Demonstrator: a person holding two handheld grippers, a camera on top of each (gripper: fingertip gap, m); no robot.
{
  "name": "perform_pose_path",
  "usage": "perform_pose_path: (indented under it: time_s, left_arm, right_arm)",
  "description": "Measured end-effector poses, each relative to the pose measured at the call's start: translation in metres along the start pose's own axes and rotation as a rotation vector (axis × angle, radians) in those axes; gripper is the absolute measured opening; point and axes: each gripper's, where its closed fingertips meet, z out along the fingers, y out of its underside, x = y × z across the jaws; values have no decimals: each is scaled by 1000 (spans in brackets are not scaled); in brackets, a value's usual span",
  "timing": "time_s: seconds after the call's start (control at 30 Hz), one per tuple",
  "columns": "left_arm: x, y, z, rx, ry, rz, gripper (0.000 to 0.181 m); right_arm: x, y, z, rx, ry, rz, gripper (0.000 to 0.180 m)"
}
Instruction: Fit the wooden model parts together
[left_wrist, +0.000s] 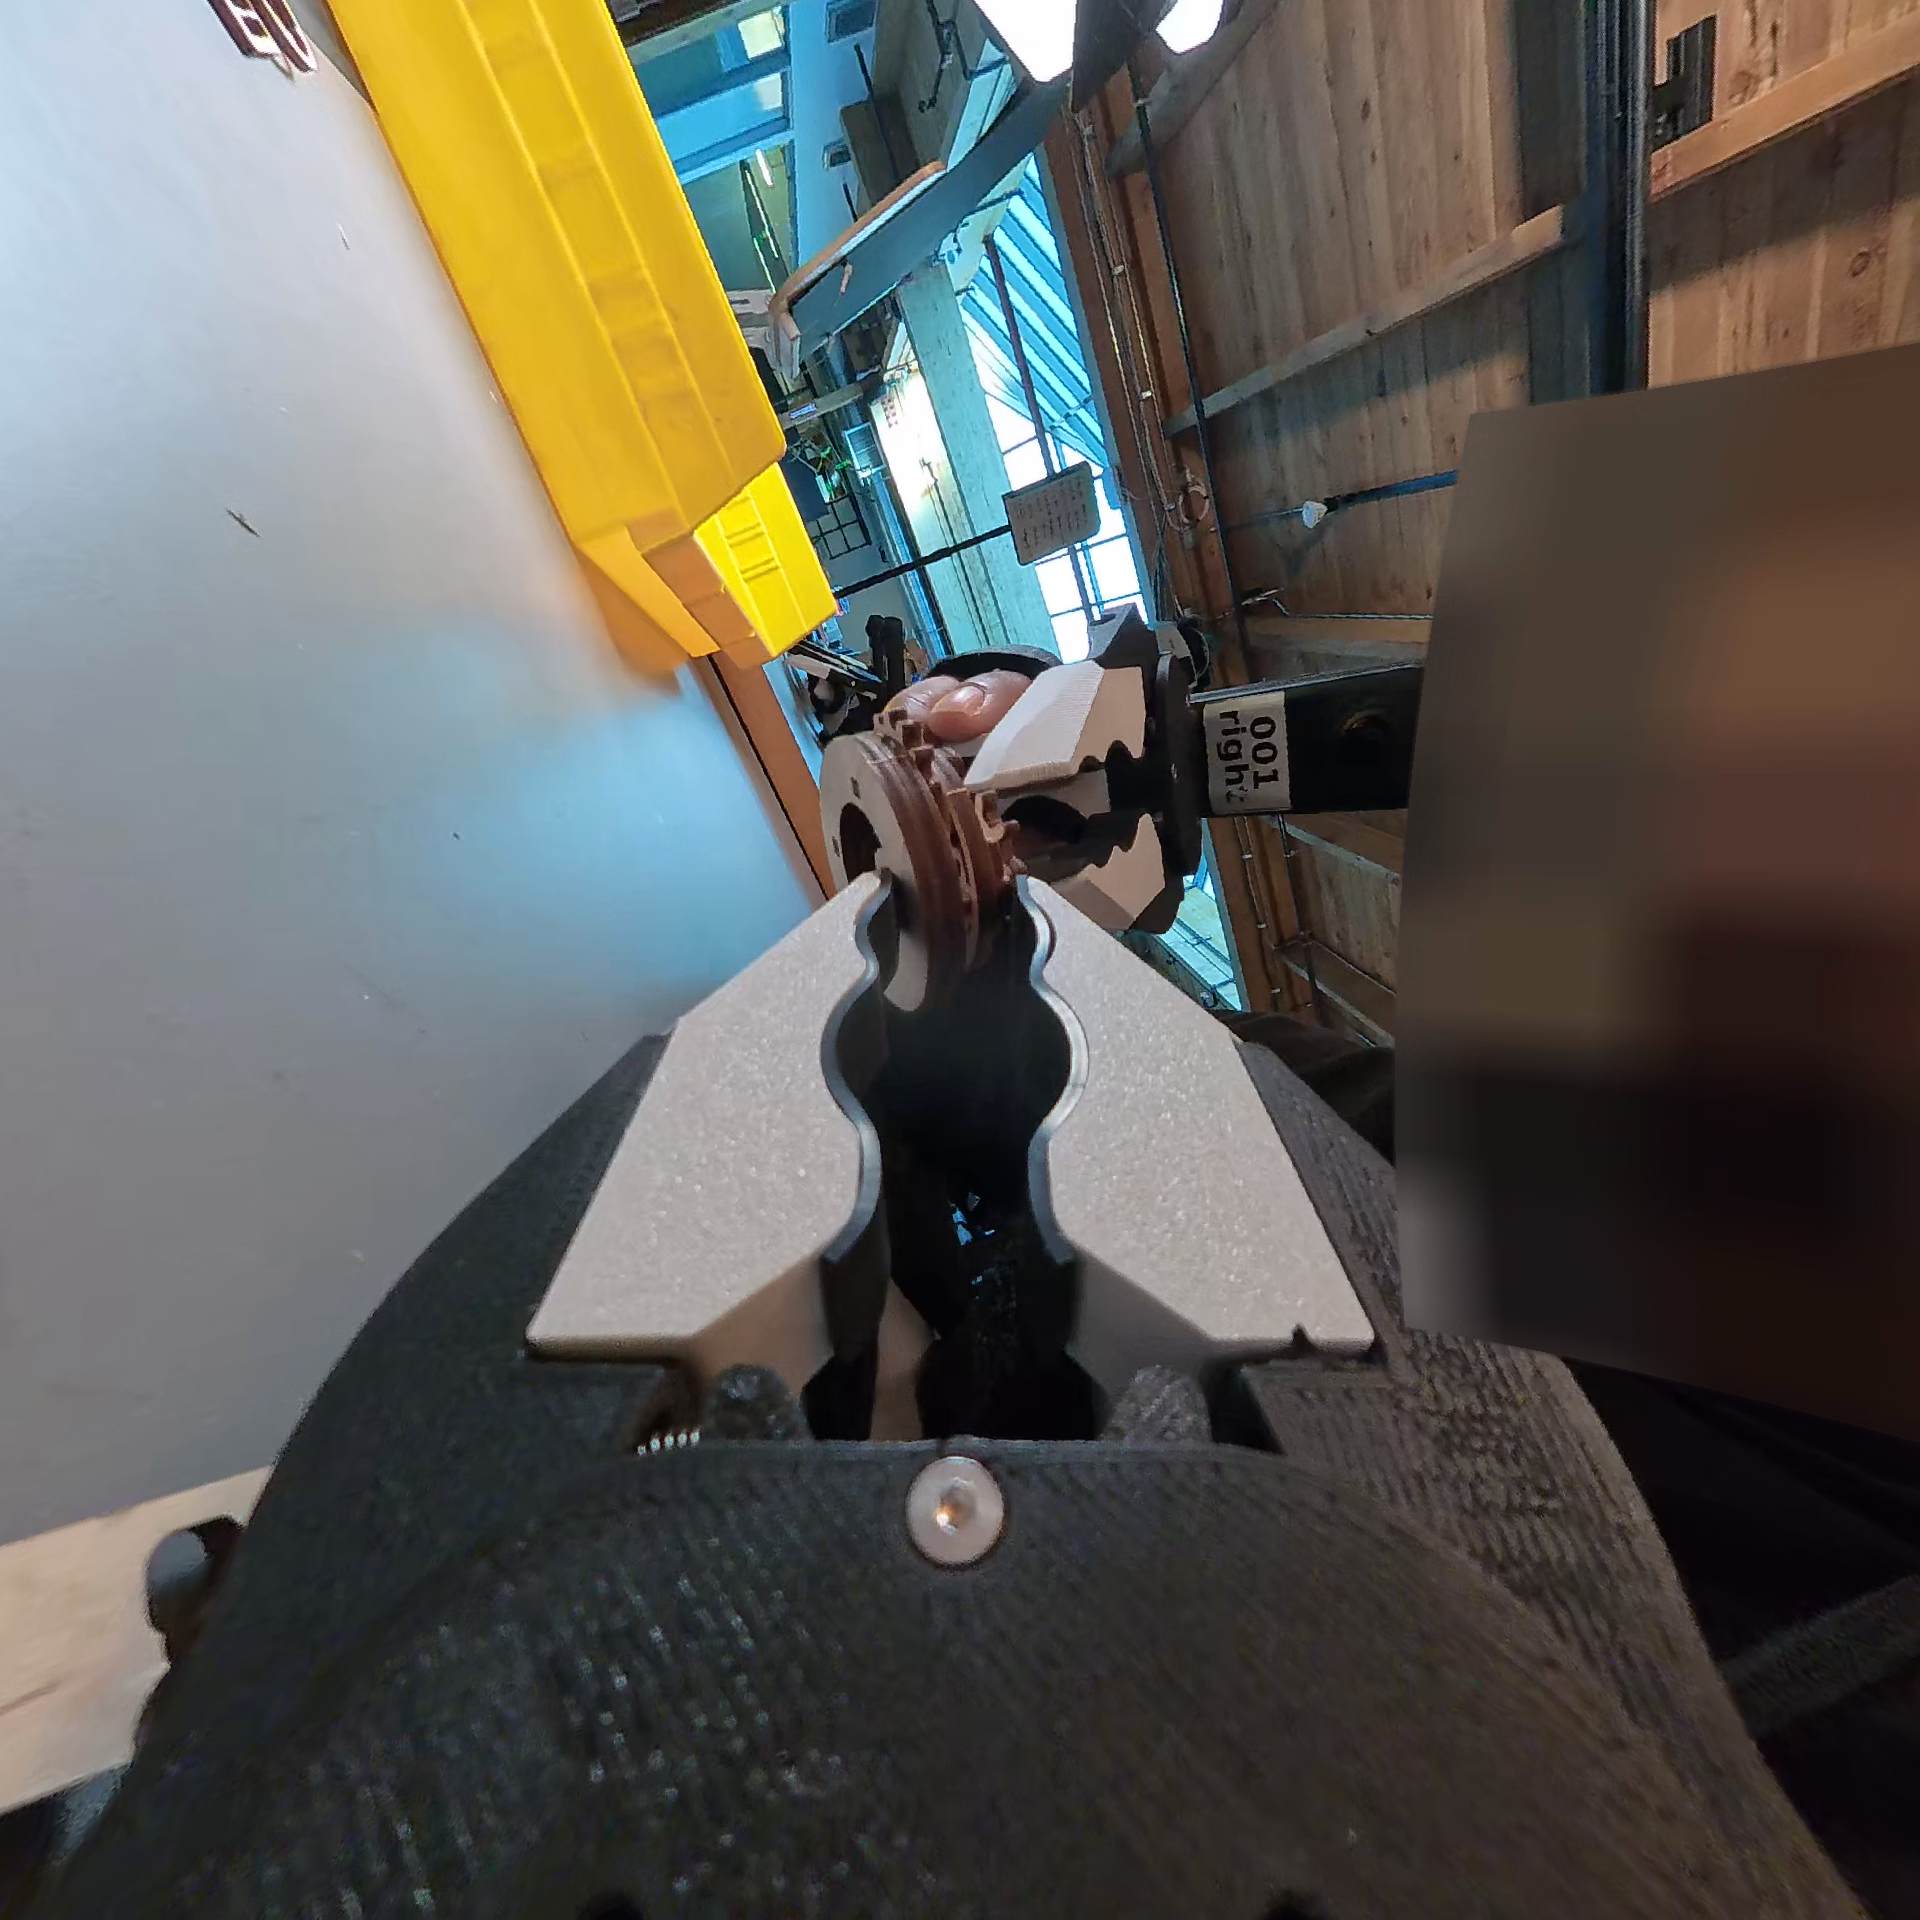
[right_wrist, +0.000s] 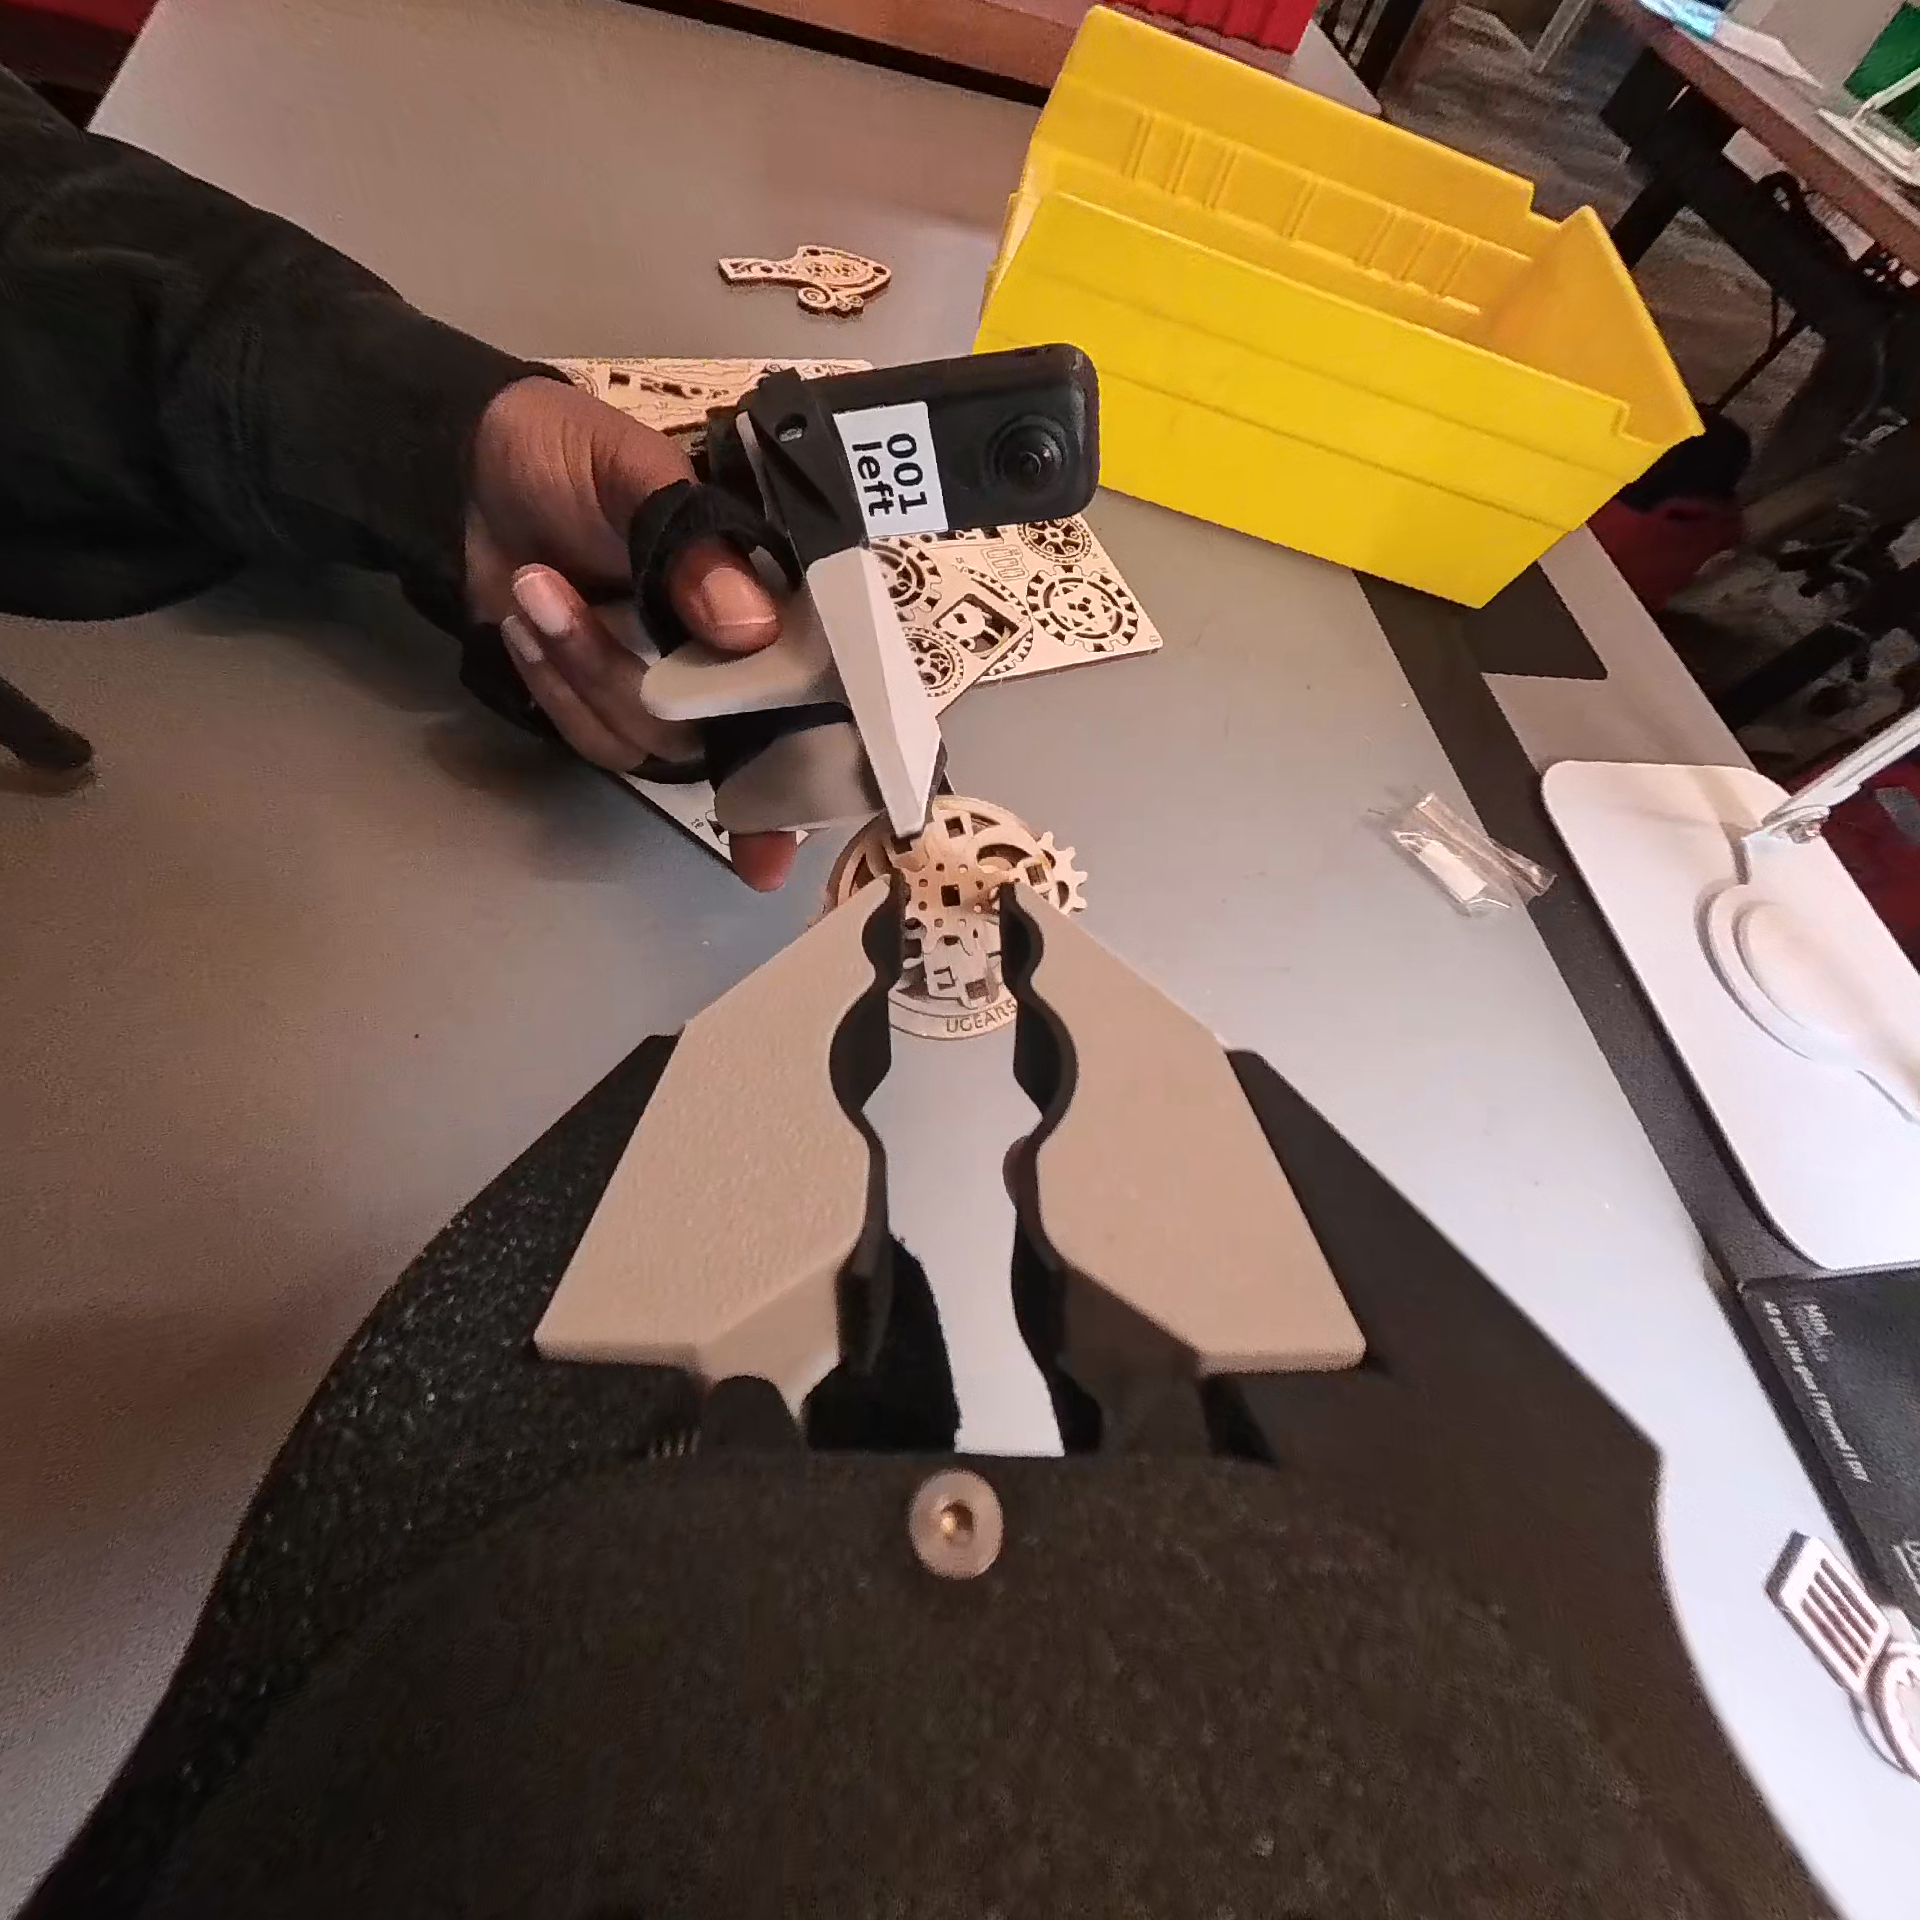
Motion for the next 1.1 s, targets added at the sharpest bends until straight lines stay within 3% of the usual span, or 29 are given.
perform_pose_path:
  time_s: [0.47,0.93,1.1]
  left_arm:
    - [-1,-1,-2,-12,-40,78,19]
    - [13,7,-1,-86,77,35,19]
    - [14,1,-2,-49,70,59,19]
  right_arm:
    - [1,0,4,-38,21,23,15]
    - [-11,-9,-5,-6,-96,-117,16]
    - [-6,-11,-3,24,-72,-36,16]
